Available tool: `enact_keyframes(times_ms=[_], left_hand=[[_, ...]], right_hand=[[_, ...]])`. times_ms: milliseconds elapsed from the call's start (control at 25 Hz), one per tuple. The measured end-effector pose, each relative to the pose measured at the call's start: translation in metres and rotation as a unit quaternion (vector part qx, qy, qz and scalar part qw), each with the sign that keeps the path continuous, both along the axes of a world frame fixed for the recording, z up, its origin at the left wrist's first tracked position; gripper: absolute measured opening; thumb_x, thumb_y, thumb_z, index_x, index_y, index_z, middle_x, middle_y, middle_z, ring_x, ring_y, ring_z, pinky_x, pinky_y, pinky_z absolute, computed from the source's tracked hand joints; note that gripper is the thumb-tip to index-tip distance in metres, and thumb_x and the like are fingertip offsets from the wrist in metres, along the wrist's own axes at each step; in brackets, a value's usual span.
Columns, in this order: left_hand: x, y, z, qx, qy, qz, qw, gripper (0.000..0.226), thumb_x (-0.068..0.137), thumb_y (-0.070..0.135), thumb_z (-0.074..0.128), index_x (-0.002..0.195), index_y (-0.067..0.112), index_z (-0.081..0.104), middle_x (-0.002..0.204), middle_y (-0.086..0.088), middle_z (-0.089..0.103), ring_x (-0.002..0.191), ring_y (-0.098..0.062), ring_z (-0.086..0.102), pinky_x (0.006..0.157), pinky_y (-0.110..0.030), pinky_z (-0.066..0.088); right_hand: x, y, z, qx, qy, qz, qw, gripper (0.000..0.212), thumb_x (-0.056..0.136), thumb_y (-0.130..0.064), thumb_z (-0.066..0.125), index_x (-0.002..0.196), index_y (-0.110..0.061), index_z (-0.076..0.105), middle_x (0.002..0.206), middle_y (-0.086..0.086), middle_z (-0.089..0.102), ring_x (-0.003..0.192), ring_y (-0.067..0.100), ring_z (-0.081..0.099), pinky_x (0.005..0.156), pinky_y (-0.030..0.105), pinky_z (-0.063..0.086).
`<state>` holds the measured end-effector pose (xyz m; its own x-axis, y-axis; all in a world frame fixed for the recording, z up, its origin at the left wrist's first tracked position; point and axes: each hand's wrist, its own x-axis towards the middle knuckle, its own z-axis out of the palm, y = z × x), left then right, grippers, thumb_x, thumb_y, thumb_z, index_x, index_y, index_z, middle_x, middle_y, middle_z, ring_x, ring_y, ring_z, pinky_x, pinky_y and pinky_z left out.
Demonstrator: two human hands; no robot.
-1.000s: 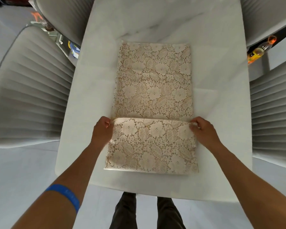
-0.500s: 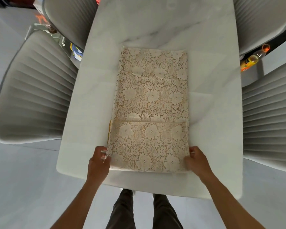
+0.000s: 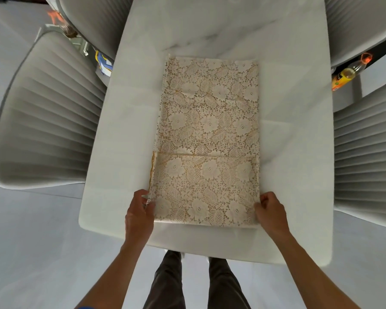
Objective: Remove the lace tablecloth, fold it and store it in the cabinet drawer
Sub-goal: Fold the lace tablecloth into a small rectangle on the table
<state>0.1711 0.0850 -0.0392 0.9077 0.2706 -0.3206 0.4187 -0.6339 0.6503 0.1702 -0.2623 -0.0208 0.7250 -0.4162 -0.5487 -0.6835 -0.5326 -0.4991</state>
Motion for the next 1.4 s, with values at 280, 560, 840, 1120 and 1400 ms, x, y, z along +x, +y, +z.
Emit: enact_keyframes(times_ms=[280,560,840,1120,1400], left_hand=[[0.035,-0.037,0.009,0.159,-0.101,-0.185,0.965,0.052,0.085,0.008,0.064,0.134,0.014,0.048,0.142,-0.013,0.05,0.128,-0.035,0.046,0.102,-0.053,0.041],[0.096,-0.024,-0.033,0.254,-0.02,-0.378,0.89,0.074,0.096,0.062,0.012,0.156,0.023,-0.005,0.164,-0.007,-0.012,0.15,-0.028,-0.012,0.12,-0.048,-0.001],[0.031,-0.015,0.002,0.101,0.052,-0.058,0.992,0.066,0.088,0.032,0.063,0.145,0.015,0.035,0.143,-0.017,0.043,0.128,-0.04,0.043,0.1,-0.054,0.043],[0.01,0.002,0.028,-0.052,0.185,0.037,0.981,0.03,0.086,0.033,0.066,0.097,0.006,0.068,0.096,-0.014,0.068,0.089,-0.033,0.065,0.079,-0.048,0.055],[-0.014,0.021,0.078,-0.231,0.227,0.128,0.937,0.043,0.09,0.01,0.062,0.118,0.043,0.059,0.101,0.001,0.068,0.074,-0.022,0.064,0.05,-0.029,0.05]], right_hand=[[0.017,0.045,0.003,-0.133,-0.147,0.049,0.979,0.056,0.084,-0.01,0.06,0.137,-0.012,0.041,0.142,0.016,0.047,0.13,0.036,0.045,0.105,0.045,0.038],[0.011,0.015,-0.049,-0.292,-0.083,0.304,0.903,0.064,0.1,-0.051,0.018,0.157,-0.023,0.011,0.166,0.009,0.005,0.152,0.03,0.008,0.12,0.052,0.018],[-0.027,0.045,-0.02,-0.207,-0.031,0.021,0.978,0.057,0.091,-0.036,0.059,0.14,-0.014,0.041,0.139,0.019,0.051,0.121,0.041,0.049,0.096,0.051,0.043],[-0.032,0.005,0.008,0.093,0.074,-0.121,0.986,0.017,0.087,-0.031,0.061,0.094,-0.015,0.062,0.096,0.008,0.07,0.082,0.02,0.064,0.075,0.042,0.057],[-0.081,-0.026,0.047,0.308,0.006,-0.167,0.937,0.044,0.085,0.002,0.058,0.114,-0.029,0.072,0.102,0.007,0.076,0.07,0.023,0.068,0.048,0.032,0.054]])
